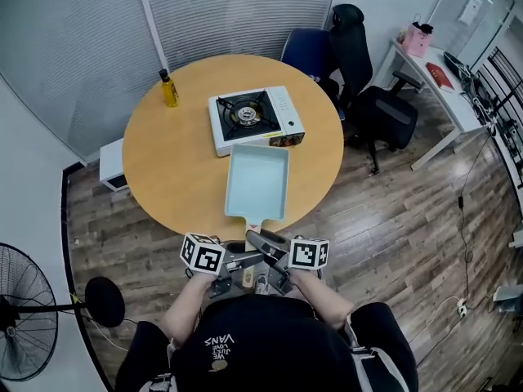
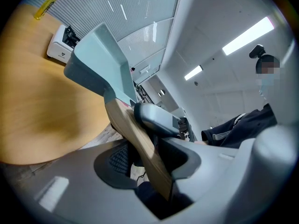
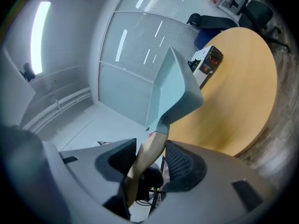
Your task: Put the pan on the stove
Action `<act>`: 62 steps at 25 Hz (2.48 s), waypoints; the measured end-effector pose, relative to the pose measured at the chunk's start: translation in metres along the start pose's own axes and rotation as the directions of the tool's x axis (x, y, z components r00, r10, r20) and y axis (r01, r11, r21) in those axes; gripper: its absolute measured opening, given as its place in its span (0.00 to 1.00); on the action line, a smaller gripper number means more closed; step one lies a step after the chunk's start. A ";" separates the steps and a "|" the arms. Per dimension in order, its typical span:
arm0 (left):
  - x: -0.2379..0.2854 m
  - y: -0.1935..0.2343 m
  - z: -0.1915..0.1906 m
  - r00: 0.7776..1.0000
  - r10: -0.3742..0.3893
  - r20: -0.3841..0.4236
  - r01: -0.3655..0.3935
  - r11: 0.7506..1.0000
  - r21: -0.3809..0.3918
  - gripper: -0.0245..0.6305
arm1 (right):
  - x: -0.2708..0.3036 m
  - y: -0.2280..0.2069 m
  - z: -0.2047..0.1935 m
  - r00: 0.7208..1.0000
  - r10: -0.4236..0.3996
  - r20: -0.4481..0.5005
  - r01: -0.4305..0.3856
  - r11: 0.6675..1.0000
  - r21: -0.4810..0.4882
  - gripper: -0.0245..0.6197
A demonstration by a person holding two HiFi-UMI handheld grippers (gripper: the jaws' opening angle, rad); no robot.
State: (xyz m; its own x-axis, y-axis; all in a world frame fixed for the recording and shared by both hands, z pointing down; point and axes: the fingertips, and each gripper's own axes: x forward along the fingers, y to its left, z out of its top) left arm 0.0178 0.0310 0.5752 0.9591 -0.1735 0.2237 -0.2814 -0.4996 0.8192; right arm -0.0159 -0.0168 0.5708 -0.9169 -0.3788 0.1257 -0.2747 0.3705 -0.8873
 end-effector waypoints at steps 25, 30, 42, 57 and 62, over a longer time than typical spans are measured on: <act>-0.013 0.113 0.114 0.999 -0.035 -0.020 0.034 0.999 -0.021 0.28 | 0.103 -0.069 0.107 0.996 -0.081 0.042 0.082 0.997 -0.016 0.31; -0.011 0.133 0.137 1.000 -0.028 -0.003 0.028 0.999 -0.024 0.28 | 0.120 -0.083 0.130 0.996 -0.083 0.033 0.084 0.996 -0.023 0.31; -0.003 0.162 0.180 0.999 -0.004 0.048 0.007 0.998 -0.057 0.29 | 0.142 -0.106 0.170 0.995 -0.099 -0.019 0.098 0.993 -0.060 0.32; 0.003 0.183 0.218 0.997 0.018 0.072 -0.010 0.994 -0.107 0.29 | 0.158 -0.122 0.210 0.991 -0.135 0.000 0.134 0.989 -0.070 0.32; 0.007 0.188 0.233 0.990 0.036 0.135 -0.014 0.986 -0.165 0.29 | 0.161 -0.125 0.226 0.990 -0.139 -0.005 0.138 0.987 -0.085 0.32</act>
State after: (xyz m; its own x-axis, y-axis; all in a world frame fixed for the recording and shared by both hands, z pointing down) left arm -0.0359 -0.2621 0.6078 0.9353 -0.3047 0.1797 -0.2856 -0.3505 0.8920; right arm -0.0632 -0.3157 0.6019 -0.8715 -0.4220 0.2498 -0.4218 0.3853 -0.8207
